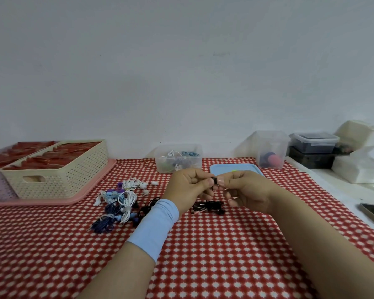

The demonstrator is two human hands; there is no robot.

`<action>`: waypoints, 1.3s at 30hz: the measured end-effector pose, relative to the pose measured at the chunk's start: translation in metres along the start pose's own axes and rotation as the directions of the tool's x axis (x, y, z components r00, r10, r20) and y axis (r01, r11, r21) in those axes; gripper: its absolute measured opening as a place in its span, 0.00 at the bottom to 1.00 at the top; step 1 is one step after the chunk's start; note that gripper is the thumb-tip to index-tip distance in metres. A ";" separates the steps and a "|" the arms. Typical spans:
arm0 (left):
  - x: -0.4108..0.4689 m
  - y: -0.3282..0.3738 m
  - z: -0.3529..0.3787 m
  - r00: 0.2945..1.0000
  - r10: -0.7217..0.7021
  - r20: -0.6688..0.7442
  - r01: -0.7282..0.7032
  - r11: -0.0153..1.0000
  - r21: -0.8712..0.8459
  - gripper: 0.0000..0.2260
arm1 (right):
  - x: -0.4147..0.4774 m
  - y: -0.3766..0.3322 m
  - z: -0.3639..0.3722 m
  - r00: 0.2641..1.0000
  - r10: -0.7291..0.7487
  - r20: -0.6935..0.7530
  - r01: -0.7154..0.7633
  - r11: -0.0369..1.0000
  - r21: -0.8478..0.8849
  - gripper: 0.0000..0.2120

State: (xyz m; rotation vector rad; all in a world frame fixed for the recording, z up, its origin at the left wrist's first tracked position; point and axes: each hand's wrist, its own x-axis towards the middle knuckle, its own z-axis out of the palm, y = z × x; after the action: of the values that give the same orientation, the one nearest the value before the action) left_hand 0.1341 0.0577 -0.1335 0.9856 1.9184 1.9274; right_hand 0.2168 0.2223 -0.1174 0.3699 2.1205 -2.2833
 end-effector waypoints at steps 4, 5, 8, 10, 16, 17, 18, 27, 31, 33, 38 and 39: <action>0.002 0.000 0.001 0.999 -0.025 -0.026 0.025 0.999 -0.034 0.06 | -0.002 -0.001 0.003 0.997 -0.070 -0.033 0.069 0.997 -0.036 0.10; 0.002 -0.001 0.002 0.999 -0.039 -0.033 0.037 0.998 -0.057 0.05 | -0.002 -0.001 0.005 0.992 -0.114 -0.053 0.111 0.992 -0.058 0.10; 0.001 -0.001 0.002 0.995 -0.089 -0.033 0.085 0.990 -0.110 0.05 | -0.005 -0.002 0.008 0.960 -0.258 -0.109 0.243 0.961 -0.131 0.09; 0.001 -0.001 0.001 0.993 -0.118 -0.029 0.113 0.983 -0.142 0.06 | -0.006 -0.002 0.008 0.942 -0.320 -0.101 0.293 0.931 -0.216 0.10; 0.001 -0.002 0.001 0.985 -0.172 -0.015 0.165 0.967 -0.196 0.06 | -0.007 -0.002 0.008 0.901 -0.424 -0.085 0.362 0.848 -0.387 0.08; 0.001 -0.003 0.001 0.984 -0.177 -0.017 0.170 0.964 -0.203 0.06 | -0.007 -0.002 0.008 0.895 -0.436 -0.096 0.368 0.842 -0.394 0.08; 0.001 -0.003 0.001 0.983 -0.180 -0.023 0.171 0.963 -0.207 0.06 | -0.006 -0.002 0.009 0.886 -0.449 -0.112 0.373 0.837 -0.401 0.07; 0.000 0.001 0.000 0.981 -0.189 -0.042 0.181 0.971 -0.158 0.05 | -0.005 -0.001 0.011 0.854 -0.509 -0.105 0.415 0.789 -0.453 0.07; 0.000 0.001 0.000 0.976 -0.215 -0.025 0.209 0.966 -0.155 0.06 | -0.006 -0.002 0.011 0.854 -0.513 -0.083 0.421 0.777 -0.469 0.05; 0.000 0.001 -0.001 0.974 -0.226 -0.015 0.220 0.962 -0.164 0.06 | -0.007 -0.002 0.012 0.857 -0.511 -0.072 0.417 0.768 -0.486 0.05; 0.001 0.001 -0.006 0.979 -0.201 0.043 0.205 0.964 -0.168 0.08 | -0.010 -0.006 0.009 0.962 -0.265 -0.069 0.248 0.950 -0.189 0.09; 0.000 0.002 -0.006 0.979 -0.194 0.060 0.201 0.967 -0.156 0.07 | -0.011 -0.007 0.008 0.973 -0.228 -0.045 0.219 0.964 -0.150 0.10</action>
State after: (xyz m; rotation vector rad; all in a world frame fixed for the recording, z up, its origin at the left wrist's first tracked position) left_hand 0.1305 0.0527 -0.1311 0.7540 1.7320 1.8942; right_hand 0.2251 0.2135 -0.1085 0.2107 2.4572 -2.2338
